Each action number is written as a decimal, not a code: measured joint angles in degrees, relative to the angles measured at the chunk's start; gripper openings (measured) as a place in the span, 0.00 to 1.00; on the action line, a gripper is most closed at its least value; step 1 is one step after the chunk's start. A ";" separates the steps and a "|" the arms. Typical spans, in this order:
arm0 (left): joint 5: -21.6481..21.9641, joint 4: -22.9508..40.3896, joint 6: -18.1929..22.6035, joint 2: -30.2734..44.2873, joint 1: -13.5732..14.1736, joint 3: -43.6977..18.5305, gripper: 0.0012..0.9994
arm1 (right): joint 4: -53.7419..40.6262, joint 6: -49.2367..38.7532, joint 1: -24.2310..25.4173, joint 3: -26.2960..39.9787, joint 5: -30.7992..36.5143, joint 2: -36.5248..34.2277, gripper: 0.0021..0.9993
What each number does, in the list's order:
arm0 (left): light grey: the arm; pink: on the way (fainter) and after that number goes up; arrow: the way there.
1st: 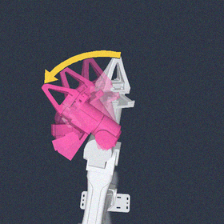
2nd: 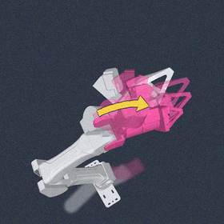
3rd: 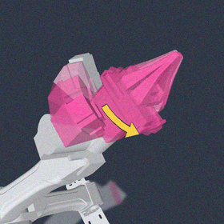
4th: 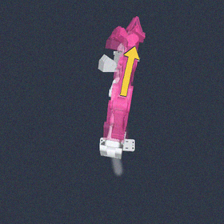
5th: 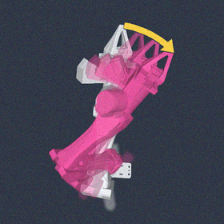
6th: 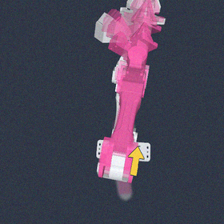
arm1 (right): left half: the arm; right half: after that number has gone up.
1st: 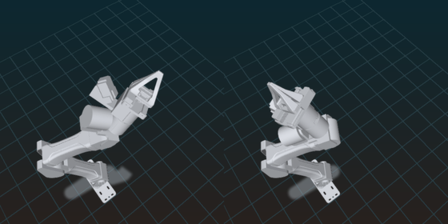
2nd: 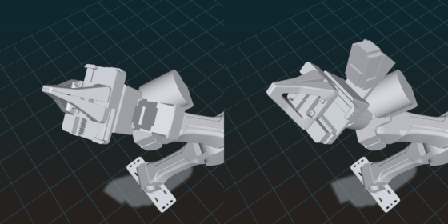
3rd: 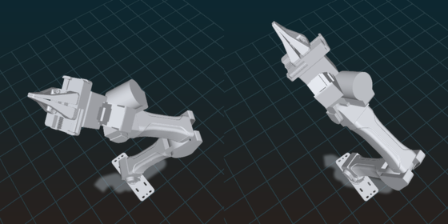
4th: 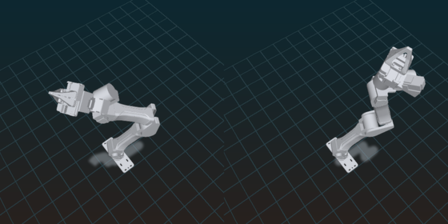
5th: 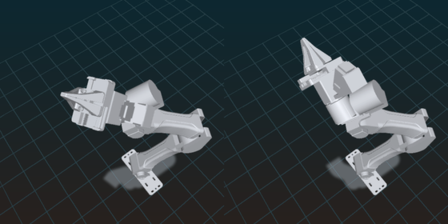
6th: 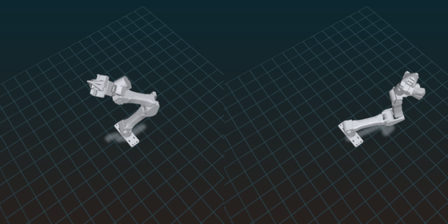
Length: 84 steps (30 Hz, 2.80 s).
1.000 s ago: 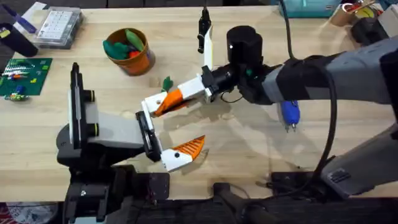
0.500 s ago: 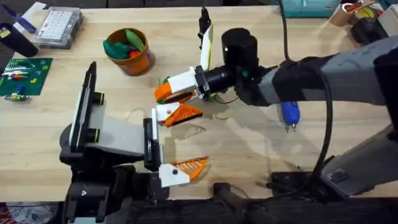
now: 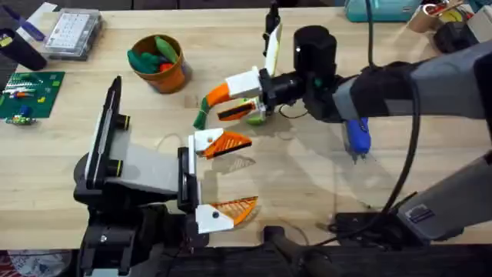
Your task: Pick up the gripper from the table and insert it into the empty holder that is missing its gripper. Then pick up a screw, insert it into the mounting hole, and use the screwdriver to tighten it. Finally, clean up the table by picking up the vegetable and placing it into the bucket.
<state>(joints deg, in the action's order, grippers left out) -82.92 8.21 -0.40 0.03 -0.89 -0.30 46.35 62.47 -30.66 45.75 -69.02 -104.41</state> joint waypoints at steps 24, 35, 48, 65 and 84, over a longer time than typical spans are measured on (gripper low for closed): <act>12.23 -0.79 0.00 0.00 0.00 0.00 0.99 | 0.13 0.49 3.78 -9.52 -3.08 10.67 0.99; 13.57 -1.05 0.02 0.01 0.00 0.00 0.99 | -0.07 -1.14 2.18 -9.61 -3.07 10.67 0.37; 13.84 -1.11 0.24 0.02 0.00 0.00 0.99 | -1.60 -1.39 1.90 -9.68 -1.80 10.65 0.01; 16.52 -1.51 -0.47 0.02 -0.44 0.03 0.99 | -1.08 -1.17 -0.83 -9.68 5.05 10.70 0.01; 17.64 -1.68 -0.73 0.02 -0.66 0.04 0.99 | -0.66 -1.15 -1.78 -9.59 8.17 11.02 0.01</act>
<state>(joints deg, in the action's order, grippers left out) -65.29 6.52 -1.13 0.05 -1.54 -0.25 45.69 61.32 -32.44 36.16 -60.85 -93.38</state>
